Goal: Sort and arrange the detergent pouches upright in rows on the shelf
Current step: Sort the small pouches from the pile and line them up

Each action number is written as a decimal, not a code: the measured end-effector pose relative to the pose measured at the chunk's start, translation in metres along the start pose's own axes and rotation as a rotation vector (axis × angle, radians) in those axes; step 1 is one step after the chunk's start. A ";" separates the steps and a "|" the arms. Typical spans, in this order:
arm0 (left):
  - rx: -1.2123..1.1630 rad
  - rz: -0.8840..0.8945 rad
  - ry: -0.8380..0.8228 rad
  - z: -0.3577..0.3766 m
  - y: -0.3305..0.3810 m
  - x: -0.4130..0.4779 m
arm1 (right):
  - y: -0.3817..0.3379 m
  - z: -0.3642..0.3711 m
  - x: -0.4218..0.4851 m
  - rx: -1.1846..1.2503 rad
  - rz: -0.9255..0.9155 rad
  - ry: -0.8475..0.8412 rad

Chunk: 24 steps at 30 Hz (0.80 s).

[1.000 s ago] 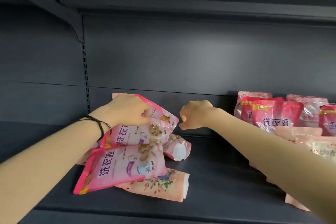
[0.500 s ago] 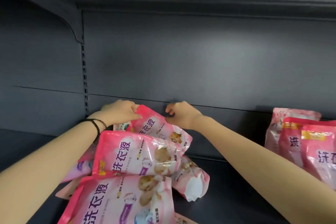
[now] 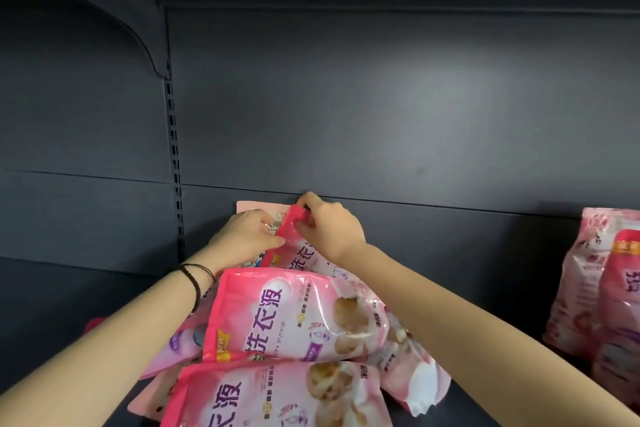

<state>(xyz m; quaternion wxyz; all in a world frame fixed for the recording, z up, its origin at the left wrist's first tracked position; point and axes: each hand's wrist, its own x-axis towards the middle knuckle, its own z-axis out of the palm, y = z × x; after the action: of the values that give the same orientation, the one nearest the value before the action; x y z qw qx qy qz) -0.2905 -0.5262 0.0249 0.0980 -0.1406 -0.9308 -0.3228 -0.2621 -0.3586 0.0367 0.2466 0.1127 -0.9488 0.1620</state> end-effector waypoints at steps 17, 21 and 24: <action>-0.176 0.416 0.064 -0.003 0.036 0.002 | 0.029 -0.038 -0.007 0.161 0.034 0.223; -0.312 0.404 0.011 -0.013 0.050 -0.002 | 0.039 -0.056 -0.027 0.775 0.141 0.139; -0.503 0.286 -0.107 -0.017 0.053 -0.006 | 0.051 -0.066 -0.040 1.036 0.183 0.186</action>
<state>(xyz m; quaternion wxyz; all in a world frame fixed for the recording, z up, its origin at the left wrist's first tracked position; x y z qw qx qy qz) -0.2663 -0.4980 0.0670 0.0555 -0.3069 -0.7962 -0.5184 -0.2143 -0.2824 0.0587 0.2263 0.1216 -0.7246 0.6395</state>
